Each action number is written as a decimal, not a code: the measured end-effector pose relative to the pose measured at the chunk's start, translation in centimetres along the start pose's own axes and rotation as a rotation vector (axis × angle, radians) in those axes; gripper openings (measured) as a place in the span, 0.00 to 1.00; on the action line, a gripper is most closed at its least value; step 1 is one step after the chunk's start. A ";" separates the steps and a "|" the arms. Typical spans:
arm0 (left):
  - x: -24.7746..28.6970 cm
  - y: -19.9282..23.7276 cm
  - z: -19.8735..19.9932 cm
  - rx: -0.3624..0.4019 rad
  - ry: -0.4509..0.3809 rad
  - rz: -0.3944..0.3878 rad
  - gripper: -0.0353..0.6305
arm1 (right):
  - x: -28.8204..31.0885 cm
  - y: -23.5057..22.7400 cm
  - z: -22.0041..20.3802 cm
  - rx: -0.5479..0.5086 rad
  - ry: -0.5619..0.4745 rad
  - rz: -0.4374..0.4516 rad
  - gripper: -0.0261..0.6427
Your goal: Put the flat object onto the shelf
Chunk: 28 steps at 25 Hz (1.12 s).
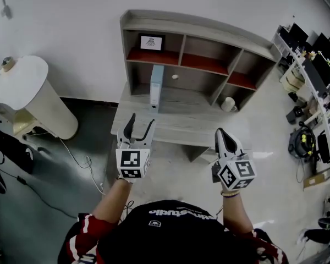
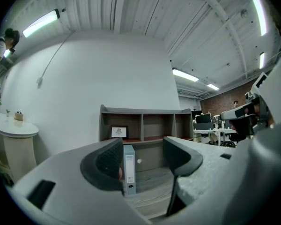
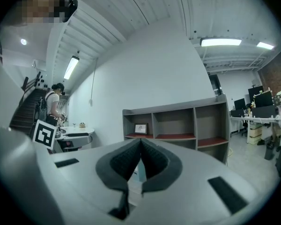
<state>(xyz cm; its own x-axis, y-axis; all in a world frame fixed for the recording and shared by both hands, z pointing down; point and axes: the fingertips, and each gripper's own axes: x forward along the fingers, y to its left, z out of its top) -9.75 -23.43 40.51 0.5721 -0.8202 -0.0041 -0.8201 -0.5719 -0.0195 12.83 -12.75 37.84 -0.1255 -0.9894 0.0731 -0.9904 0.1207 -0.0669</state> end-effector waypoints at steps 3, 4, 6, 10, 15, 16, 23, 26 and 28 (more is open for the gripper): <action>-0.9 -1.0 1.6 0.019 -0.022 0.027 0.40 | -0.2 -0.6 0.7 0.009 -0.023 0.019 0.03; -1.2 -1.3 2.1 0.026 -0.029 0.034 0.37 | -0.2 -0.8 0.8 0.014 -0.030 0.026 0.03; -1.7 -2.0 2.8 0.047 -0.032 0.038 0.33 | -0.3 -0.9 1.1 0.018 -0.040 0.042 0.03; -2.3 -3.0 4.0 0.060 -0.029 0.061 0.23 | -0.6 -1.6 1.6 0.019 -0.049 0.059 0.03; -3.2 -3.0 4.5 0.068 -0.019 0.098 0.13 | -1.1 -1.7 1.5 0.024 -0.051 0.073 0.03; -3.3 -3.1 4.6 0.074 -0.018 0.100 0.12 | -1.2 -1.7 1.4 0.025 -0.050 0.075 0.03; -3.4 -3.9 5.0 0.071 -0.017 0.095 0.08 | -1.7 -1.9 1.6 0.024 -0.049 0.078 0.03; -3.4 -4.1 5.1 0.074 -0.019 0.097 0.06 | -2.0 -2.5 1.6 0.025 -0.053 0.067 0.03; -3.3 -4.2 5.2 0.073 -0.017 0.094 0.06 | -2.1 -2.8 1.6 0.023 -0.054 0.059 0.03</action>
<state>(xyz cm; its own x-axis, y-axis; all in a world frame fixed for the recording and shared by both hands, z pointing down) -8.12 -18.20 35.40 0.4933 -0.8694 -0.0264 -0.8673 -0.4894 -0.0909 15.95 -11.18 36.28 -0.1797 -0.9836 0.0151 -0.9797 0.1776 -0.0929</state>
